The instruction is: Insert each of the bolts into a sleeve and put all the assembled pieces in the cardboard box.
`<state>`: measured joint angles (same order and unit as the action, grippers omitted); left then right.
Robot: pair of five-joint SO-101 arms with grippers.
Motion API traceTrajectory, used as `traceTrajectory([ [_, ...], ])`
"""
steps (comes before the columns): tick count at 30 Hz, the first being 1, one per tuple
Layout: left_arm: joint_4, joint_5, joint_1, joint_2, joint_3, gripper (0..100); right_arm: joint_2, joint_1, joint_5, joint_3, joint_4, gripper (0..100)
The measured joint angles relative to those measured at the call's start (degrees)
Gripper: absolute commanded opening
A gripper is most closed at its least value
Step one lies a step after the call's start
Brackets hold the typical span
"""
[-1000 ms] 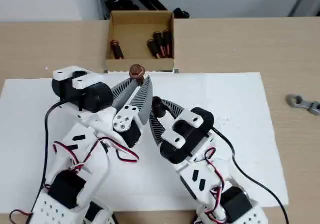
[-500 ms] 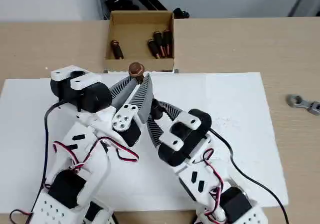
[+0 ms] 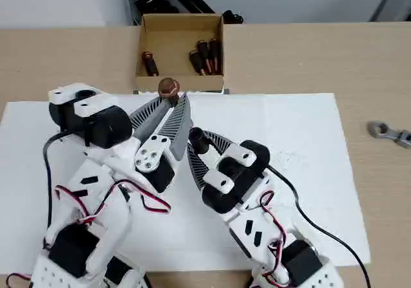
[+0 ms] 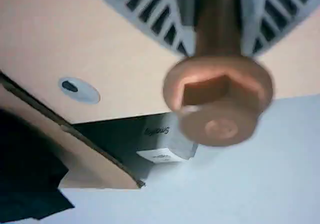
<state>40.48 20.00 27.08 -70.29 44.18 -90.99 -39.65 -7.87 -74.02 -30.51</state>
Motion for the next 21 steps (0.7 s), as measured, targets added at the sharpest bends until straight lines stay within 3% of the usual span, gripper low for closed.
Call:
traceTrajectory([
  [21,5.10,-0.62,4.57,-0.09,-1.32,1,0.09,0.00,0.00,-0.35,0.00,0.2],
])
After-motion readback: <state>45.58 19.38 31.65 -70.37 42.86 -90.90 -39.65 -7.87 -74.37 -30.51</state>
